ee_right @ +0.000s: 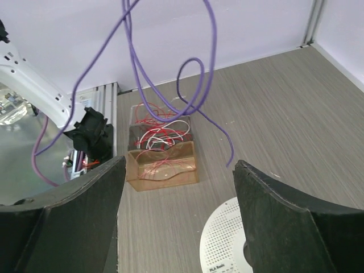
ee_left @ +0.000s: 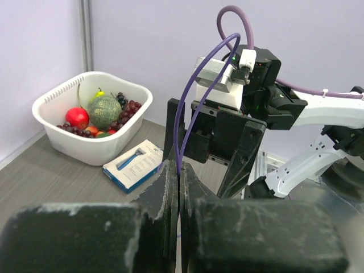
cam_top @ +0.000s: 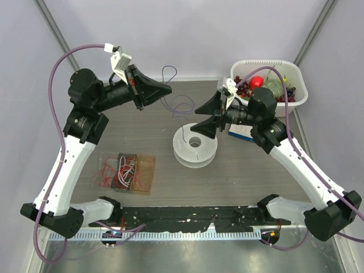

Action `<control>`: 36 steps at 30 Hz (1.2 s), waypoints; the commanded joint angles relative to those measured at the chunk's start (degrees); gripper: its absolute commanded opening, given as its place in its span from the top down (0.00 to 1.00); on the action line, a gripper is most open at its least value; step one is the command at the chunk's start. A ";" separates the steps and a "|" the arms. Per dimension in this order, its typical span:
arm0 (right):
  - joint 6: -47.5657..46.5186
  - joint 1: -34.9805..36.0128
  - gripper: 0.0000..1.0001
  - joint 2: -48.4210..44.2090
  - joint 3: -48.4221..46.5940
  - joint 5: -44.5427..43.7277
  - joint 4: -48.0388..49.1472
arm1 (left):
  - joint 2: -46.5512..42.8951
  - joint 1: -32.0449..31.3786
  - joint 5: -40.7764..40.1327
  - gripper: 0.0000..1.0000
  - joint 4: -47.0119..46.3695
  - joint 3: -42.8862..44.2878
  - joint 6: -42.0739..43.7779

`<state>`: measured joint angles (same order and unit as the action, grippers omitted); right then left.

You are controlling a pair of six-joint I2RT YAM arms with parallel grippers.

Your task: Wrap the cables

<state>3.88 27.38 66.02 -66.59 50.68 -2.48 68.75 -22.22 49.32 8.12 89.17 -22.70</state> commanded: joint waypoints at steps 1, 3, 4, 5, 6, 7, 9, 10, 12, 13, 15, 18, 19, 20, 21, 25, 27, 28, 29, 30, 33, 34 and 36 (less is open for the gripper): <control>3.50 1.62 0.19 -0.71 -2.41 1.00 2.93 | -1.34 -0.19 -2.03 1.00 -4.34 -1.27 -2.27; 3.42 2.68 0.19 -1.94 -2.41 1.00 0.83 | -1.69 -0.19 -2.91 1.00 -3.73 -1.89 -1.21; 4.20 3.20 0.18 -2.12 -2.49 1.00 0.46 | -1.69 -0.19 -3.09 1.00 -3.64 -2.33 -0.86; 4.82 3.47 0.17 -2.21 -3.02 1.27 -0.24 | -1.78 -0.19 -3.00 1.00 -3.55 -2.68 -0.60; 6.04 3.73 0.16 -2.21 -3.20 1.88 -0.85 | -1.87 -0.19 -3.00 1.00 -3.55 -3.12 -0.33; 6.49 4.26 0.16 -1.86 -4.07 2.06 -1.21 | -1.78 -0.19 -3.26 1.00 -3.55 -3.56 -0.07; 7.54 4.79 0.16 -1.34 -5.30 3.37 -2.61 | -1.78 -0.19 -3.79 1.00 -3.46 -4.00 0.55; 8.16 5.23 0.16 -1.16 -5.74 3.38 -3.23 | -1.78 -0.28 -3.97 1.00 -3.46 -4.09 0.72; 9.21 6.28 0.16 -0.28 -6.89 2.51 -3.67 | -1.69 -0.19 -3.97 1.00 -3.55 -4.09 0.99; 9.74 6.90 0.16 0.33 -7.24 1.89 -3.58 | -1.69 -0.19 -4.06 1.00 -3.55 -4.09 0.99; 10.80 7.69 0.16 1.47 -7.50 -0.13 -3.67 | -1.52 -0.28 -4.14 1.00 -3.64 -4.26 0.99; 11.85 8.22 0.25 2.80 -7.33 -2.50 -3.85 | -1.43 -0.28 -4.06 1.00 -3.90 -4.61 0.99; 12.29 8.57 0.26 3.67 -7.68 -2.95 -3.93 | -1.60 -0.28 -4.14 1.00 -4.08 -4.79 0.99; 13.34 8.75 0.26 4.37 -8.03 -3.04 -3.85 | -1.69 -0.28 -4.41 1.00 -4.34 -4.96 1.08; 14.30 9.27 0.27 4.73 -8.29 -2.95 -3.76 | -1.78 -0.37 -4.76 1.00 -4.34 -5.14 1.16; 15.28 11.12 0.30 6.31 -9.17 -4.88 -3.23 | -1.95 -0.37 -5.55 1.00 -4.87 -5.84 1.25; 16.15 11.38 0.39 7.19 -10.05 -5.58 -3.23 | -2.04 -0.37 -6.34 1.00 -5.04 -6.19 0.64; 16.33 11.38 0.50 7.46 -11.01 -5.50 -3.15 | -2.04 -0.37 -7.21 1.00 -4.96 -6.37 0.29; 16.34 11.30 0.70 7.63 -11.46 -4.89 -3.14 | -2.13 -0.37 -8.18 1.00 -4.61 -6.72 0.20; 16.16 11.30 0.77 7.55 -12.85 -4.88 -3.23 | -2.22 -0.46 -9.93 0.94 -3.82 -7.07 -0.06; 14.50 11.30 0.99 6.50 -15.67 -6.28 -4.63 | -2.04 0.68 -16.69 0.49 0.39 -7.69 -0.85; 13.79 11.12 0.99 6.06 -17.51 -6.73 -5.07 | -1.78 1.82 -17.15 0.31 1.19 -8.04 -1.81; 13.08 10.07 0.99 5.44 -20.58 -7.78 -5.78 | -1.25 5.59 -15.93 0.09 1.02 -9.27 -5.76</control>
<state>18.72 38.50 74.50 -79.79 45.06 -9.34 67.85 -21.23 37.17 8.03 81.45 -23.57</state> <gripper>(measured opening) 0.032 0.750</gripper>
